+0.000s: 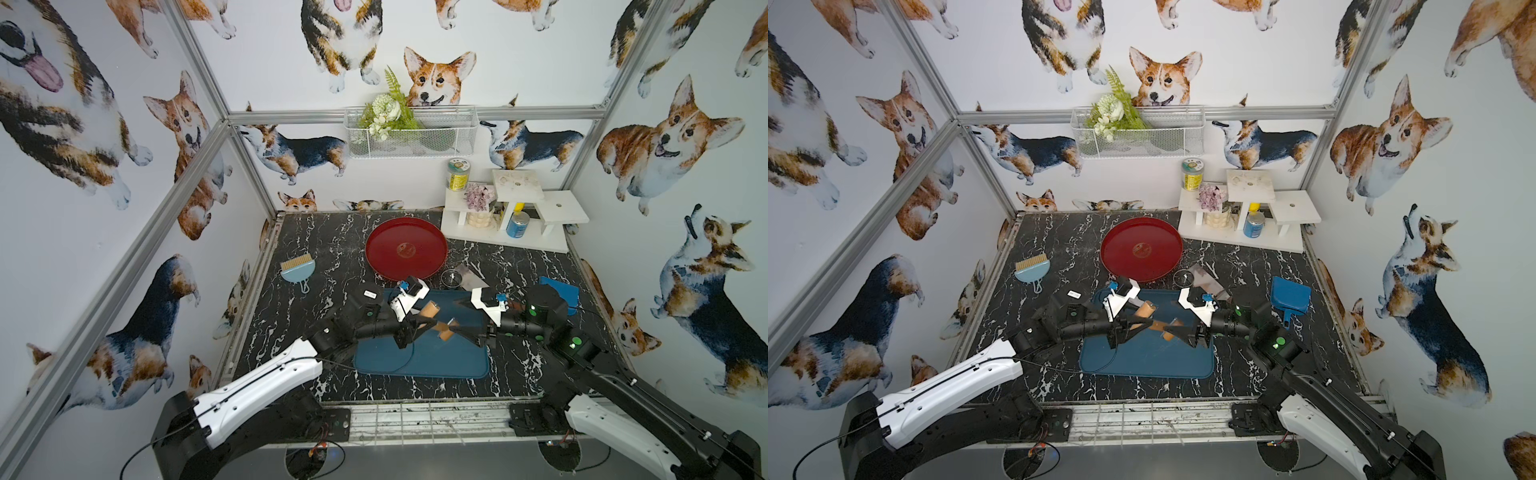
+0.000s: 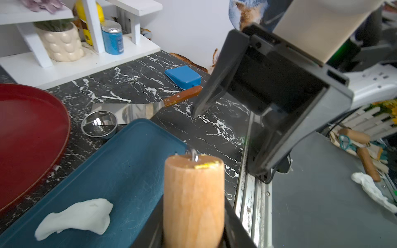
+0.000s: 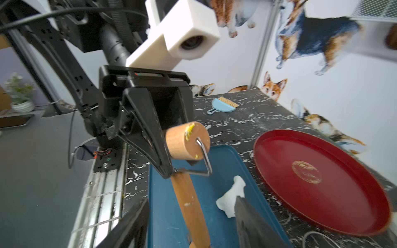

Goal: Roll out the dumpling wrappers from the dough
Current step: Adjust the rolling pin.

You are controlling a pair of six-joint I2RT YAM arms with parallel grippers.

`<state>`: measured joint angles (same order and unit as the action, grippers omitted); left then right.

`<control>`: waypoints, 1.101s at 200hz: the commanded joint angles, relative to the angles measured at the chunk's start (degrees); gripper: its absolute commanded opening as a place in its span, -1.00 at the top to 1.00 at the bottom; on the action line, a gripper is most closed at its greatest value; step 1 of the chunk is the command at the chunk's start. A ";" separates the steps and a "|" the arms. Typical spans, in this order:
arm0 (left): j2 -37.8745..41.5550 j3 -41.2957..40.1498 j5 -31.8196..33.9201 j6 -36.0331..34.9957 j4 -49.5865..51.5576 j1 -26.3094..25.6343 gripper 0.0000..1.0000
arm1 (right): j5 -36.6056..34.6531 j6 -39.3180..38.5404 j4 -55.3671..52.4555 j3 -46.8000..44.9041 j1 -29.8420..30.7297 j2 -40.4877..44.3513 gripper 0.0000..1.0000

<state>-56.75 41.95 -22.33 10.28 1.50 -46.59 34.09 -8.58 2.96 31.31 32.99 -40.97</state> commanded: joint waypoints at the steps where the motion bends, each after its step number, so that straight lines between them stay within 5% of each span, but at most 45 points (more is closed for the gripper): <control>1: 1.79 -1.84 4.99 2.70 -5.96 0.18 1.00 | -14.64 9.89 8.14 -2.53 0.10 3.54 -0.62; 30: 5.07 -1.72 9.41 4.68 -7.52 0.30 1.00 | -24.83 24.32 15.10 -7.64 0.07 8.57 -0.70; 86: 7.67 2.07 5.35 7.07 -11.35 0.53 1.00 | -22.28 46.83 32.21 -16.38 0.12 9.80 -0.71; 220: 7.14 4.90 -5.38 12.35 -18.90 0.53 1.00 | -5.40 55.43 57.61 -13.61 0.13 -9.04 -0.79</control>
<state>-49.52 46.44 -24.86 20.95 -11.75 -46.13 24.75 46.09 50.98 16.75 32.99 -48.49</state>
